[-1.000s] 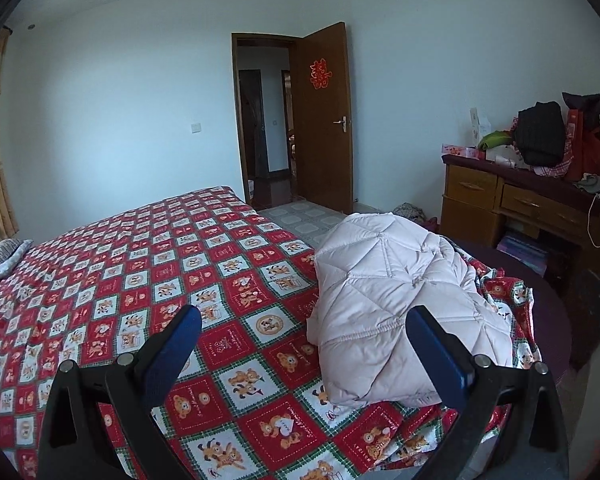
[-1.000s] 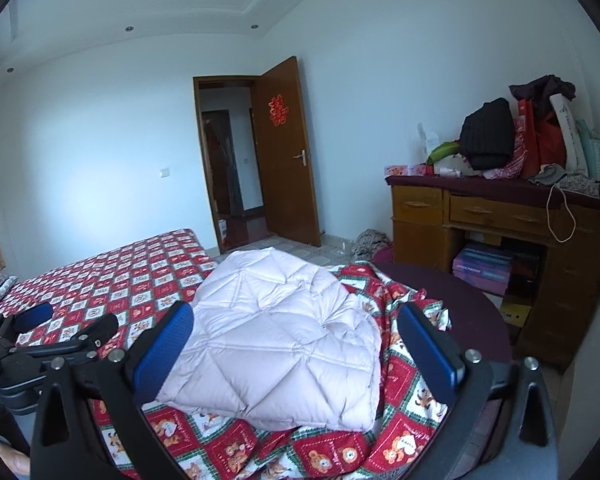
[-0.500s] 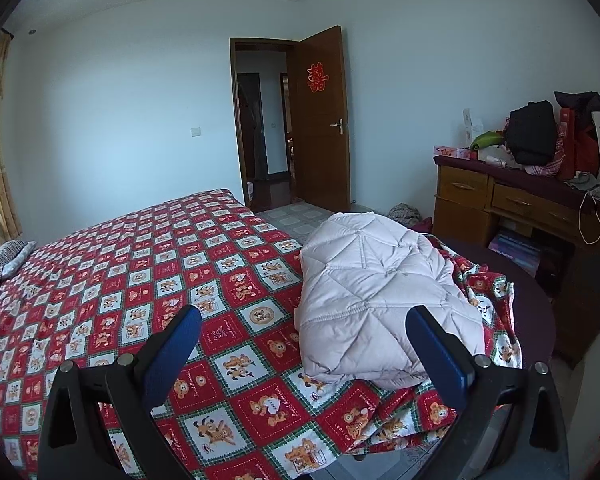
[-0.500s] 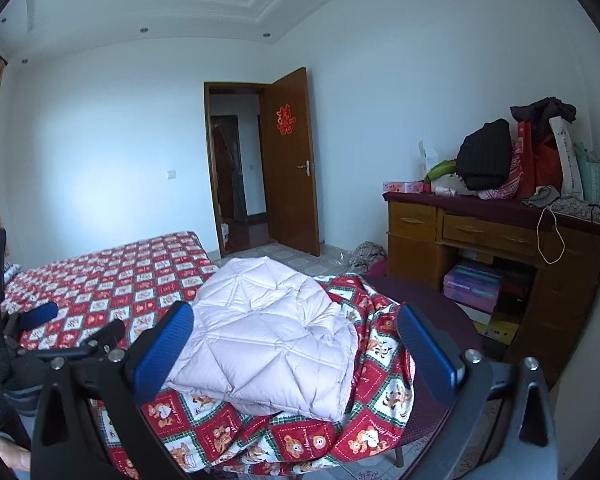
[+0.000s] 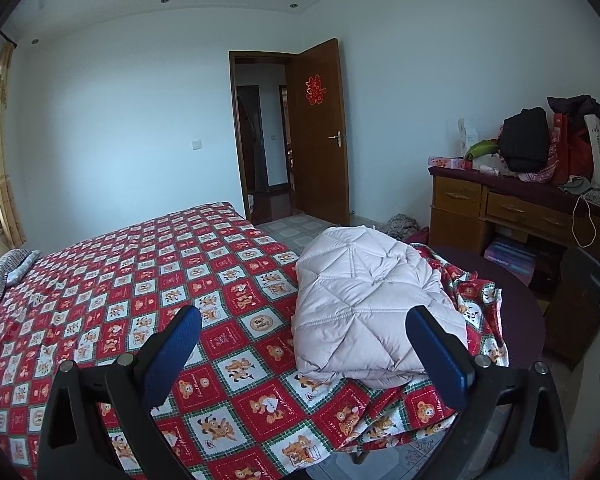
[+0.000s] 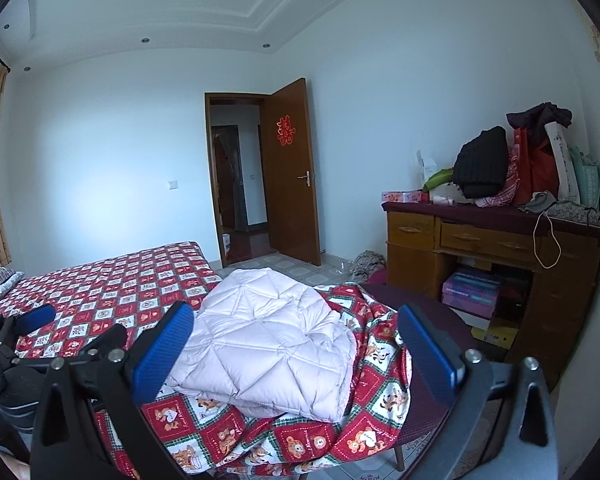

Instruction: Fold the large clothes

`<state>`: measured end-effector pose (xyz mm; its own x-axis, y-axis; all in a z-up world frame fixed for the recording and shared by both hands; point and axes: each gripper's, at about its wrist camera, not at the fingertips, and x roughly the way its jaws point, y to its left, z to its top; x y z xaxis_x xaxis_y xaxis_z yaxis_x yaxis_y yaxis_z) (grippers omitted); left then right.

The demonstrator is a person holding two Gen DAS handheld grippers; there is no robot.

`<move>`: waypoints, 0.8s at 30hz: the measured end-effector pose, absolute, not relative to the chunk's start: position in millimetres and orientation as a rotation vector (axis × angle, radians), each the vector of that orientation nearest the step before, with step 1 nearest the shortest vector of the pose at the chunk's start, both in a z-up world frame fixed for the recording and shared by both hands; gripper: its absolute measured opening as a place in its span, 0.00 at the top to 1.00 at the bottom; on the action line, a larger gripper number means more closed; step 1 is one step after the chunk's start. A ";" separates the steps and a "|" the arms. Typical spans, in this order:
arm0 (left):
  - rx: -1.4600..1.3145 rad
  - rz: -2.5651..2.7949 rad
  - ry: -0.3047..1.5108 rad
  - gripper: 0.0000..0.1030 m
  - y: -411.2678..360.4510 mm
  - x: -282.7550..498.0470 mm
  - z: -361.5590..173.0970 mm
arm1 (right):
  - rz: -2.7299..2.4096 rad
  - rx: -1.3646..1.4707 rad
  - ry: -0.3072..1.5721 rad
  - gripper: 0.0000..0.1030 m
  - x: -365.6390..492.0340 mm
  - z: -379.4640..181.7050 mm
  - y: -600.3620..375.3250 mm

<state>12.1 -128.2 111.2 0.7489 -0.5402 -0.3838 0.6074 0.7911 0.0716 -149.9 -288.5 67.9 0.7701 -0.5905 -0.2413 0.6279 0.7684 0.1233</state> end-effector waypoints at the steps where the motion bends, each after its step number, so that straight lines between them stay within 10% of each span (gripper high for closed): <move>1: 0.198 -0.630 0.357 0.01 -128.7 11.7 111.1 | -0.664 0.201 0.194 0.00 -149.7 67.5 -288.1; 24: 0.228 -0.554 0.361 0.01 -131.1 19.6 102.6 | -0.662 0.241 0.222 0.00 -144.0 57.4 -296.0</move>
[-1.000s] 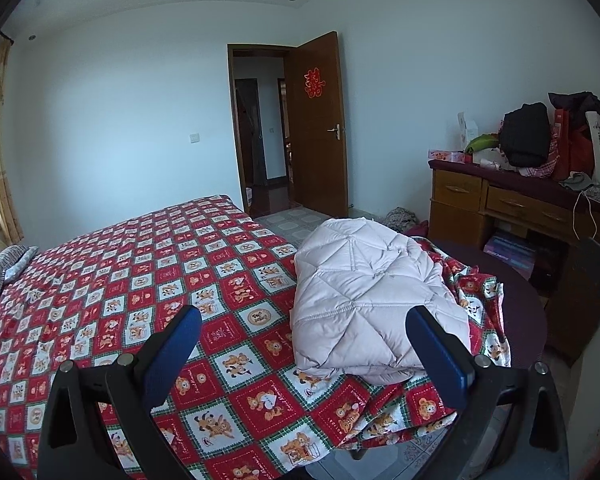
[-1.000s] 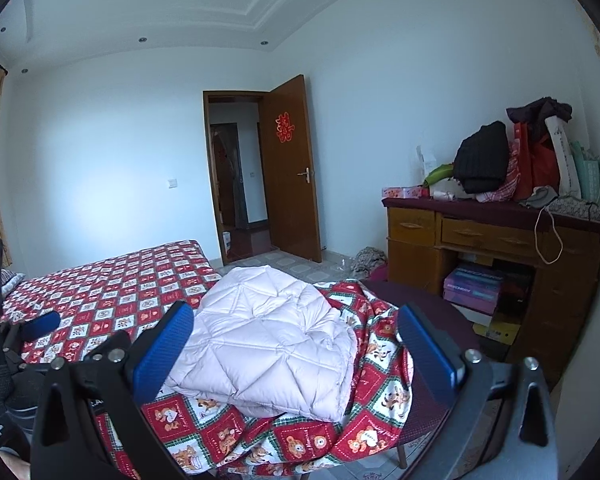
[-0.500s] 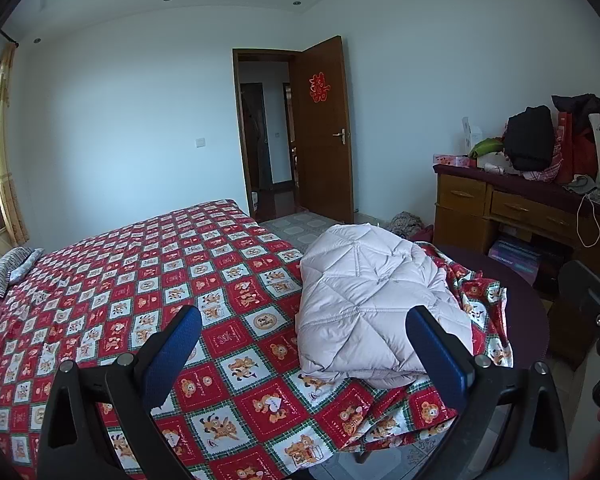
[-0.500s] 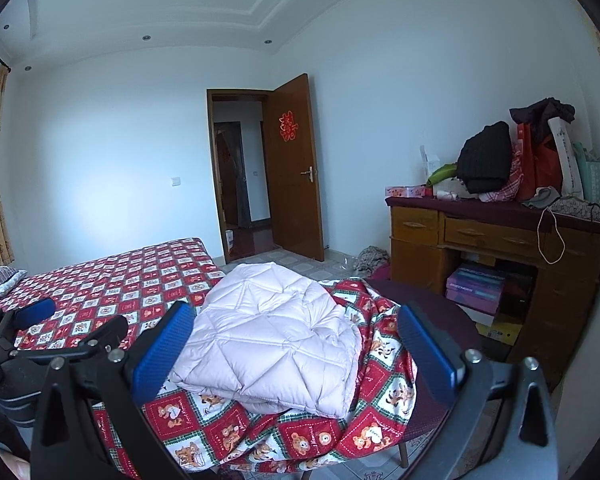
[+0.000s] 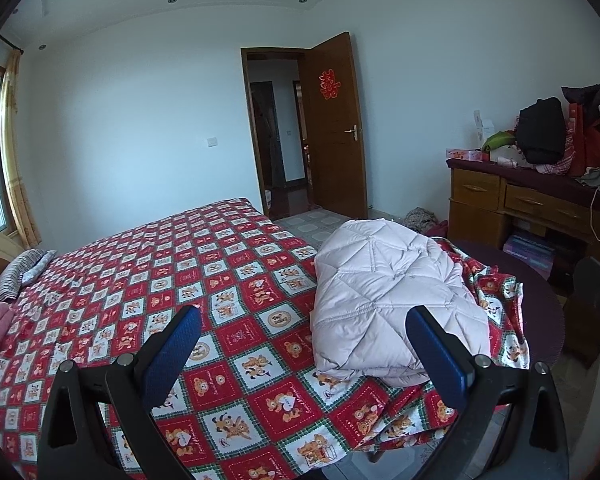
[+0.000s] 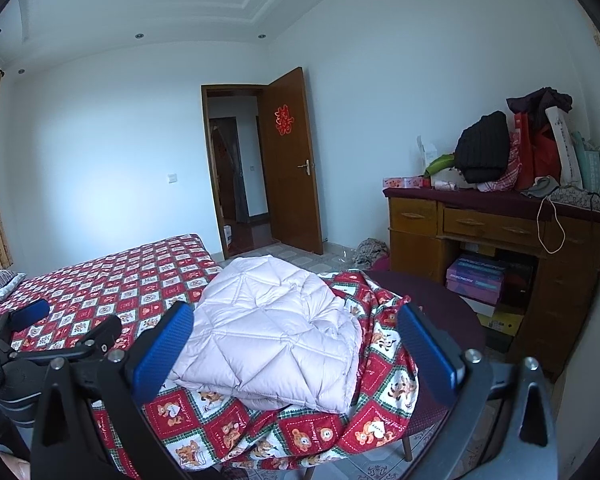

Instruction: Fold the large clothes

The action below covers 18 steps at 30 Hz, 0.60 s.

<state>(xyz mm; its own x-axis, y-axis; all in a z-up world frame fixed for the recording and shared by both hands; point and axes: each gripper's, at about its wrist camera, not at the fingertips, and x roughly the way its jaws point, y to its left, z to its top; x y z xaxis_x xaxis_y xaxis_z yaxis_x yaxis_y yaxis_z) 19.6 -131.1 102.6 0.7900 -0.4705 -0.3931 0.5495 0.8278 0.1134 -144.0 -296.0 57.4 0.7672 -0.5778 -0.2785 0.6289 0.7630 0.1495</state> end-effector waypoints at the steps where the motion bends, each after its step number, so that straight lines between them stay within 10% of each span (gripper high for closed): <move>1: 0.230 -0.549 0.361 0.01 -131.0 19.9 102.5 | -0.662 0.242 0.222 0.00 -144.0 57.3 -295.9; 18: 0.185 -0.608 0.416 0.01 -125.1 34.7 94.2 | -0.669 0.243 0.240 0.00 -138.2 53.1 -293.6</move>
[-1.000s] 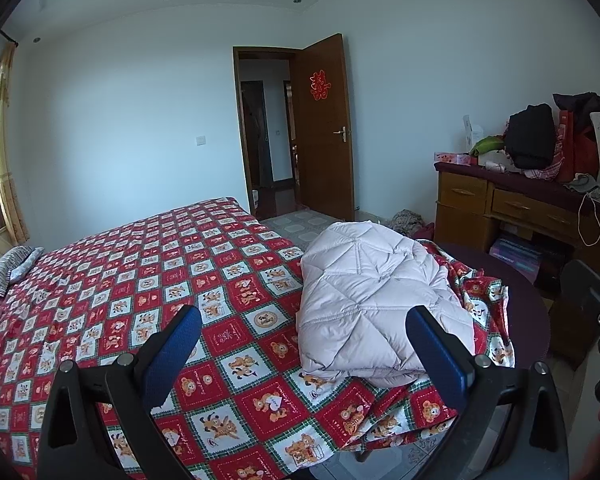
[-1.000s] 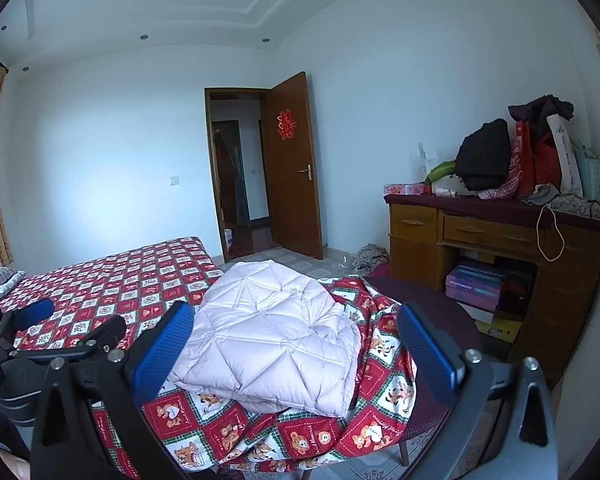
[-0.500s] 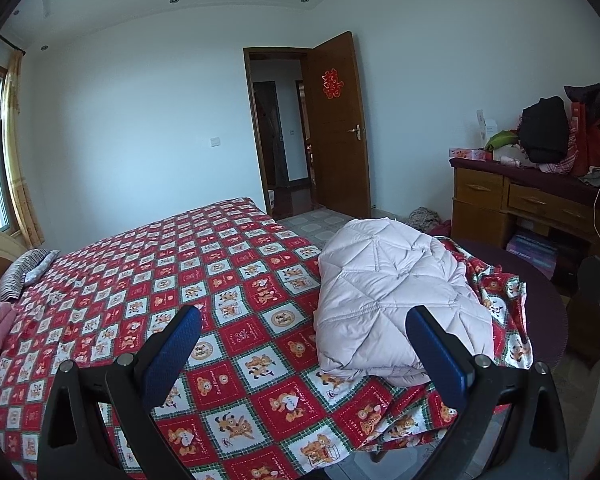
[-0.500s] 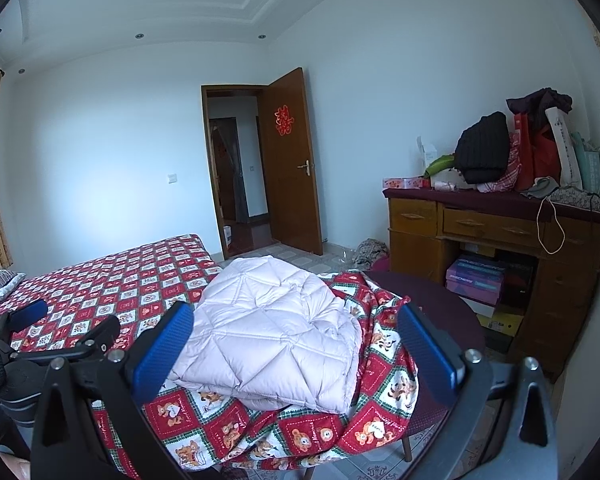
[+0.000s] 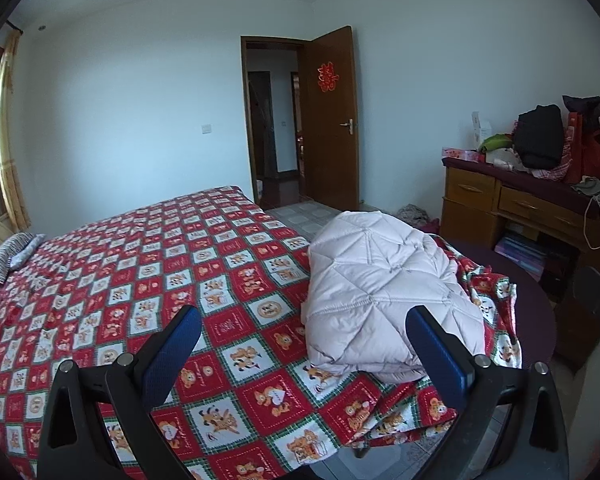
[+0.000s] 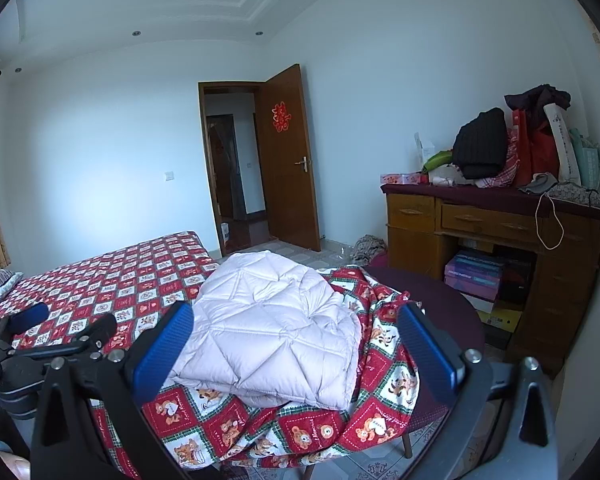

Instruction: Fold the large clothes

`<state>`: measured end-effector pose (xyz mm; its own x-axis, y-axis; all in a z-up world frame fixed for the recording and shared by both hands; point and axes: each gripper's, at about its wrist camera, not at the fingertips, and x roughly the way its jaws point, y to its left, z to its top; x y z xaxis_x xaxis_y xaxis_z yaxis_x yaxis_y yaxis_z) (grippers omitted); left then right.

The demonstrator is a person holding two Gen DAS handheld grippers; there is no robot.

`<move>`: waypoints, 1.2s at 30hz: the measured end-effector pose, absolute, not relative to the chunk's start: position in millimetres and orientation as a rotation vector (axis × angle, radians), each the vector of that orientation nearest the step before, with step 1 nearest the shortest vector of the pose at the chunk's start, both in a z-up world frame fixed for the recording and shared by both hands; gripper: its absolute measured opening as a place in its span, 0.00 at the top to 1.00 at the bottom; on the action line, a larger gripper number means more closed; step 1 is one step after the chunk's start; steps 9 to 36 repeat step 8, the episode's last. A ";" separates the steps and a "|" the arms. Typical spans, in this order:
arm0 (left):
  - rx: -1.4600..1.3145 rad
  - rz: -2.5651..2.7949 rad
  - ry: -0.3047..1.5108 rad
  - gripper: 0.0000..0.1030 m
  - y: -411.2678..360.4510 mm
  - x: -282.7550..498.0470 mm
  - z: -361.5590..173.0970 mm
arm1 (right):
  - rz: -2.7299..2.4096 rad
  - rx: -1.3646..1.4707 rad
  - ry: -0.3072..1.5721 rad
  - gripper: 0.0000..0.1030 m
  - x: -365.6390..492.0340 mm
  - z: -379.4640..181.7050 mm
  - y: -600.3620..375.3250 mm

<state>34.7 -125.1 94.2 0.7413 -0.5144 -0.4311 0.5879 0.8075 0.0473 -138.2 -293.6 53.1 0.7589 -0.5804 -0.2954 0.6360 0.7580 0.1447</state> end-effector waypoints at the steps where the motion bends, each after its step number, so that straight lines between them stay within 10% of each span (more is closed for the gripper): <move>1: 0.183 -0.618 0.422 0.01 -125.2 35.2 93.5 | -0.668 0.242 0.242 0.00 -137.8 52.5 -292.7; 36: 0.203 -0.610 0.392 0.01 -127.3 33.5 90.6 | -0.663 0.246 0.260 0.00 -134.9 49.1 -292.9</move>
